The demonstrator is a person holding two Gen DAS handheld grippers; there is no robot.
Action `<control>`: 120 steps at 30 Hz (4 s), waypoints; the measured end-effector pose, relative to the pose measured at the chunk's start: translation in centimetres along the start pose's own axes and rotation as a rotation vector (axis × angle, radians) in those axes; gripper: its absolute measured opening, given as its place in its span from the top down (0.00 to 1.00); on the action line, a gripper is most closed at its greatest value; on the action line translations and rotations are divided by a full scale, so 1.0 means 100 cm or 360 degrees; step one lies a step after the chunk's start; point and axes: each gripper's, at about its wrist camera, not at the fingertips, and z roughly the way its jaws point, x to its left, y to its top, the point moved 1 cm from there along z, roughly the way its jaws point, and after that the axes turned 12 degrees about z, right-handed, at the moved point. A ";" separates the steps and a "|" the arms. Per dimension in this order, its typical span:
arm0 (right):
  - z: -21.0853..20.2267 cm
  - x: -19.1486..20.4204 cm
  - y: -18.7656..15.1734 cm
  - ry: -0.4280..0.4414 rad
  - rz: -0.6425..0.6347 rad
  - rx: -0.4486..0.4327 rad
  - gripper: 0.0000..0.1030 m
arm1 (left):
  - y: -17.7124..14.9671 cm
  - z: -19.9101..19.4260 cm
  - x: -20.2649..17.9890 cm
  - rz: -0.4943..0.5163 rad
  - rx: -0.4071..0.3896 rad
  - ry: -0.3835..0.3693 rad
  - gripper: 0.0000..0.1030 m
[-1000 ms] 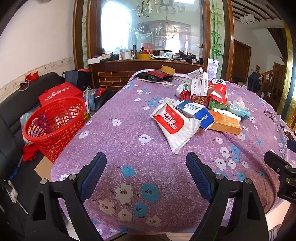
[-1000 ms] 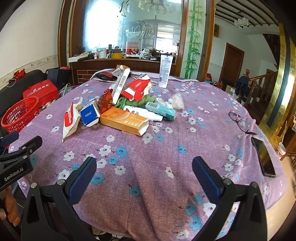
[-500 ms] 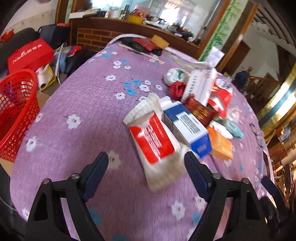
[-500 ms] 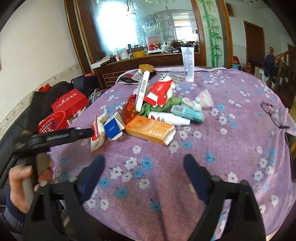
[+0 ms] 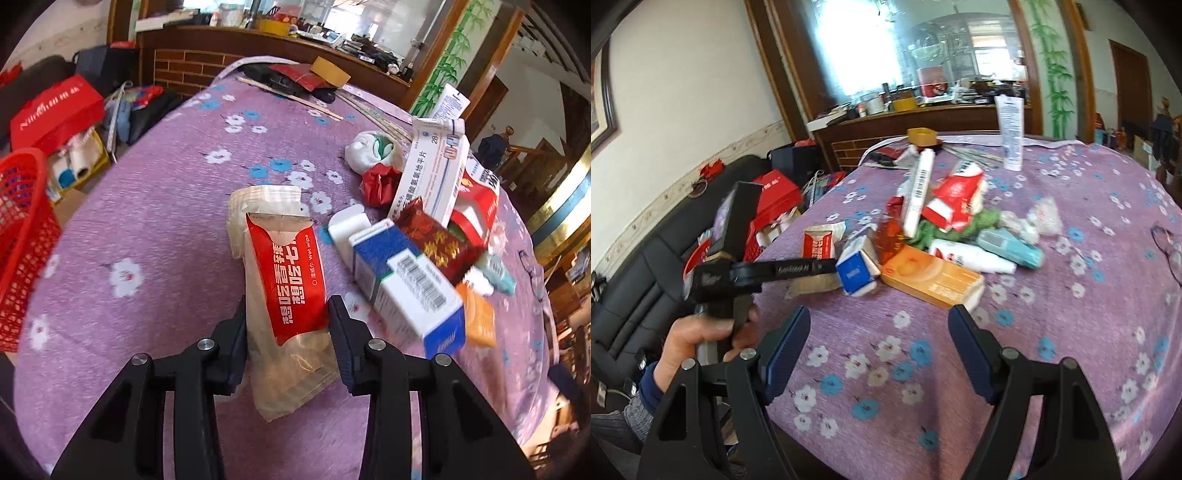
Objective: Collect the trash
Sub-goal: 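Grasp the white-and-red snack bag with the left tool while the right tool grasps the blue-white box, then carry both items to the red basket and open both tools to drop them, then return to the table and grasp the brown candy wrapper with the left tool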
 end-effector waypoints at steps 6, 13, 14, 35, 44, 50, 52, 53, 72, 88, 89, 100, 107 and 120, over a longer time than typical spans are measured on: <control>0.047 0.030 0.015 -0.0016 -0.0143 0.0115 0.26 | -0.015 -0.030 0.016 0.0014 -0.0091 0.0060 0.00; 0.117 0.055 0.033 -0.0218 -0.0296 0.0238 0.40 | -0.021 -0.052 0.031 0.0067 -0.0167 0.0217 0.00; 0.123 0.056 0.034 -0.0246 -0.0308 0.0248 0.40 | -0.021 -0.052 0.032 0.0075 -0.0168 0.0232 0.00; 0.081 0.072 0.040 0.0107 -0.0146 0.0204 0.66 | -0.025 -0.090 0.053 0.0065 -0.0245 0.0329 0.00; 0.109 0.142 0.058 0.0345 -0.0187 0.0322 0.66 | -0.018 -0.126 0.142 -0.0202 -0.0259 0.0436 0.00; 0.150 0.208 0.060 0.0474 -0.0226 0.0444 0.65 | -0.021 -0.127 0.201 -0.0365 -0.0211 0.0506 0.00; 0.164 0.225 0.060 0.0505 -0.0225 0.0486 0.64 | -0.021 -0.125 0.214 -0.0386 -0.0206 0.0507 0.00; 0.172 0.235 0.060 0.0510 -0.0226 0.0502 0.64 | -0.021 -0.122 0.220 -0.0399 -0.0204 0.0503 0.00; 0.117 0.153 0.046 0.0372 -0.0146 0.0298 0.49 | -0.024 -0.097 0.132 -0.0184 -0.0297 0.0336 0.00; 0.014 -0.078 0.054 0.0045 0.0524 -0.0060 0.49 | 0.047 -0.005 -0.012 -0.0058 0.0034 -0.0341 0.00; 0.011 -0.084 0.054 0.0043 0.0543 -0.0070 0.49 | 0.052 0.003 -0.011 -0.0125 0.0066 -0.0368 0.00; -0.002 -0.117 0.044 0.0032 0.0574 -0.0070 0.49 | 0.075 0.055 -0.035 -0.0325 0.0199 -0.0383 0.00; 0.007 -0.126 0.039 0.0032 0.0597 -0.0005 0.49 | 0.070 0.053 -0.045 -0.0115 0.0106 -0.0280 0.00; 0.073 -0.121 0.047 0.0030 0.0607 0.0188 0.49 | 0.036 0.014 -0.017 0.0088 0.0073 -0.0449 0.00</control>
